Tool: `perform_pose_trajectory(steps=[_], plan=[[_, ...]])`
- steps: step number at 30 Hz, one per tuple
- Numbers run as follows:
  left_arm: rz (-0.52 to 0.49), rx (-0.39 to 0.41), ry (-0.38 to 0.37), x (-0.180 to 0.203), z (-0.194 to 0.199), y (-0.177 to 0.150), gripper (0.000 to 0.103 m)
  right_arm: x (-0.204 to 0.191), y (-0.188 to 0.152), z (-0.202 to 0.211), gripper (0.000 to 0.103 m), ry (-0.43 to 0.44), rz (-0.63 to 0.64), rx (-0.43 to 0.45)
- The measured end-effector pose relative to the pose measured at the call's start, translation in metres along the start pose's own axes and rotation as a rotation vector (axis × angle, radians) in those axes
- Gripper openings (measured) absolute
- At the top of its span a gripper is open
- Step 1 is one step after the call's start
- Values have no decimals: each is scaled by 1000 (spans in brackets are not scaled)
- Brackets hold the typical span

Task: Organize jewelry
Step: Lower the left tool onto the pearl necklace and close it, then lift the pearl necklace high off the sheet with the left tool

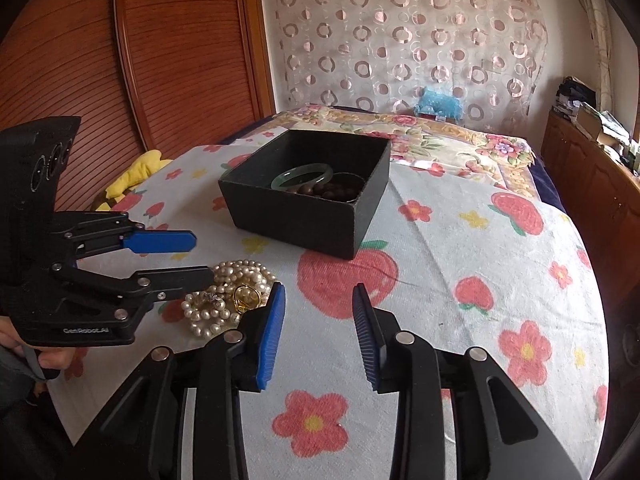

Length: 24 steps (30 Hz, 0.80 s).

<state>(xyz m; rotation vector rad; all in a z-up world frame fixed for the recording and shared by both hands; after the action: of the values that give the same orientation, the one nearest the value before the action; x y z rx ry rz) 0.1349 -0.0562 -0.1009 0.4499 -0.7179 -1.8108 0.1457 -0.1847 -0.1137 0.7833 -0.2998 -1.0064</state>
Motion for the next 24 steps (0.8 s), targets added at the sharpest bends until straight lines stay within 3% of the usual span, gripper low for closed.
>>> perform_pose_trajectory(steps=[10,12,14,24], plan=[[-15,-67,-33,6,-29,10,31,4,-7,-2,37,1,-8,-18],[-14,-70,-39,5,-28,10,11,3,-8,-3,37,3,-8,-21],[-15,-69,-46,3,-26,9,6,2,-9,-5,37,3,-7,-23],[43,42,-52,-11,28,8,6,-7,-7,-10,37,12,5,-30]])
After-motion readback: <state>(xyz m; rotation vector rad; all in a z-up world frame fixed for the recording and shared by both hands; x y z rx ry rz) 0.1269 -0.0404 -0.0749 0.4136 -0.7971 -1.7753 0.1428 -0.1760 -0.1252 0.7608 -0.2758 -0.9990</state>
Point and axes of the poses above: each gripper's, at about its wrist camera, not at the fingertips, and z roughly against the way its jaws point, x to its right, y to its top, the point moved 4 cm from there along -z, roughly the way its jaws point, and after that the axes turned 2 degrees about -x, right-handed, at the moved point
